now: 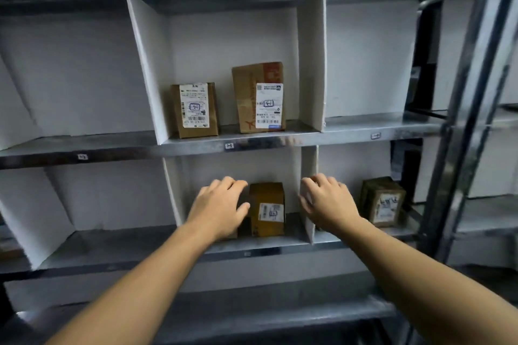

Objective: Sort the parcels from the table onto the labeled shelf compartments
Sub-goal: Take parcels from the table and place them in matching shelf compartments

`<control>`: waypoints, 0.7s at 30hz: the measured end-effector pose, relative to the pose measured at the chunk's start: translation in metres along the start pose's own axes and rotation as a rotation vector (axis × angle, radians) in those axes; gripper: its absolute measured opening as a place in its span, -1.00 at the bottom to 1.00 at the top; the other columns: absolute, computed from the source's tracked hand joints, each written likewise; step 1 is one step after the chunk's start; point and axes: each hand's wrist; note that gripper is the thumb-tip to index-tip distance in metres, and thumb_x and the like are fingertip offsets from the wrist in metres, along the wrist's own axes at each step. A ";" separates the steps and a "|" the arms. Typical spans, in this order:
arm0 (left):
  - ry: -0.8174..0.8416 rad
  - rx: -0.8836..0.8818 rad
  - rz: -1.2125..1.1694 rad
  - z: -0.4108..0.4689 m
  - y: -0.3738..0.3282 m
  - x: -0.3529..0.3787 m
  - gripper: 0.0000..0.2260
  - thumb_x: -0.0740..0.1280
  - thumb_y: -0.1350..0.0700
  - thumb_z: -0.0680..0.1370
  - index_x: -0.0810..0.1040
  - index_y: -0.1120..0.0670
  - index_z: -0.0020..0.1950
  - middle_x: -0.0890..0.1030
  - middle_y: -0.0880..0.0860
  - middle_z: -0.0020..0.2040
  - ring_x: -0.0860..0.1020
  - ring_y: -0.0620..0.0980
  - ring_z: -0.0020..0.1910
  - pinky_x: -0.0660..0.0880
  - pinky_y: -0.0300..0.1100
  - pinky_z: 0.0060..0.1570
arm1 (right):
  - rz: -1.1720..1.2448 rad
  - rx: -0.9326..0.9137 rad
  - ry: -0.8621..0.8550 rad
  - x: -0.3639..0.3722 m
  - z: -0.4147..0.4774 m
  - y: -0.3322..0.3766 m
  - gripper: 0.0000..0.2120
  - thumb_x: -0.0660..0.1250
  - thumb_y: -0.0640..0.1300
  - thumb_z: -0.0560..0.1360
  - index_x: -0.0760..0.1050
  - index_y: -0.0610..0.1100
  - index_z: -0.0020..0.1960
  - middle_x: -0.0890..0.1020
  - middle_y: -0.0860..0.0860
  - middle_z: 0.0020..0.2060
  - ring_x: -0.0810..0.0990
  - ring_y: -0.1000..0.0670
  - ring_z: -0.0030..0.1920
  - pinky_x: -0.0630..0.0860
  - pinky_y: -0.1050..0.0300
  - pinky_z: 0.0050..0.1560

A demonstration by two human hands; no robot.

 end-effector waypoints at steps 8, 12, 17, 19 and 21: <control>0.110 0.235 -0.071 -0.014 -0.105 0.043 -0.54 0.18 -0.14 0.59 0.29 -0.07 0.47 0.43 -0.01 0.35 0.42 0.05 0.27 0.39 0.01 0.24 | -0.210 0.242 0.185 -0.025 -0.132 -0.073 -0.61 0.14 0.20 0.58 0.43 -0.01 0.27 0.54 -0.09 0.17 0.54 -0.21 0.17 0.44 -0.08 0.10; 0.135 0.392 -0.098 -0.013 -0.177 0.063 -0.52 0.18 -0.15 0.59 0.28 -0.05 0.48 0.43 0.02 0.36 0.42 0.10 0.28 0.40 0.03 0.22 | -0.265 0.411 0.265 -0.048 -0.204 -0.112 -0.60 0.13 0.22 0.58 0.40 -0.02 0.27 0.52 -0.10 0.19 0.51 -0.22 0.21 0.44 -0.10 0.11; 0.215 0.612 -0.203 -0.024 -0.302 0.094 -0.52 0.19 -0.13 0.59 0.26 -0.05 0.49 0.42 0.03 0.36 0.40 0.12 0.30 0.38 0.01 0.21 | -0.324 0.696 0.327 -0.079 -0.315 -0.175 -0.58 0.11 0.22 0.60 0.37 0.02 0.34 0.50 -0.09 0.25 0.48 -0.20 0.27 0.44 -0.12 0.17; 0.228 0.693 -0.241 -0.027 -0.352 0.103 -0.53 0.20 -0.12 0.59 0.27 -0.05 0.48 0.42 0.02 0.35 0.40 0.13 0.28 0.37 0.02 0.21 | -0.339 0.806 0.334 -0.097 -0.351 -0.199 -0.57 0.10 0.23 0.60 0.35 0.03 0.37 0.49 -0.09 0.30 0.46 -0.19 0.31 0.44 -0.15 0.22; 0.241 0.760 -0.283 -0.031 -0.402 0.110 -0.54 0.21 -0.12 0.58 0.29 -0.05 0.47 0.44 0.02 0.33 0.41 0.13 0.25 0.37 0.02 0.21 | -0.355 0.901 0.328 -0.115 -0.386 -0.225 -0.56 0.11 0.24 0.60 0.35 0.04 0.38 0.48 -0.09 0.32 0.46 -0.19 0.32 0.44 -0.17 0.25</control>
Point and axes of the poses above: each hand's wrist, its own z-axis towards the middle knuckle, its own x-axis out of the palm, y = z × x
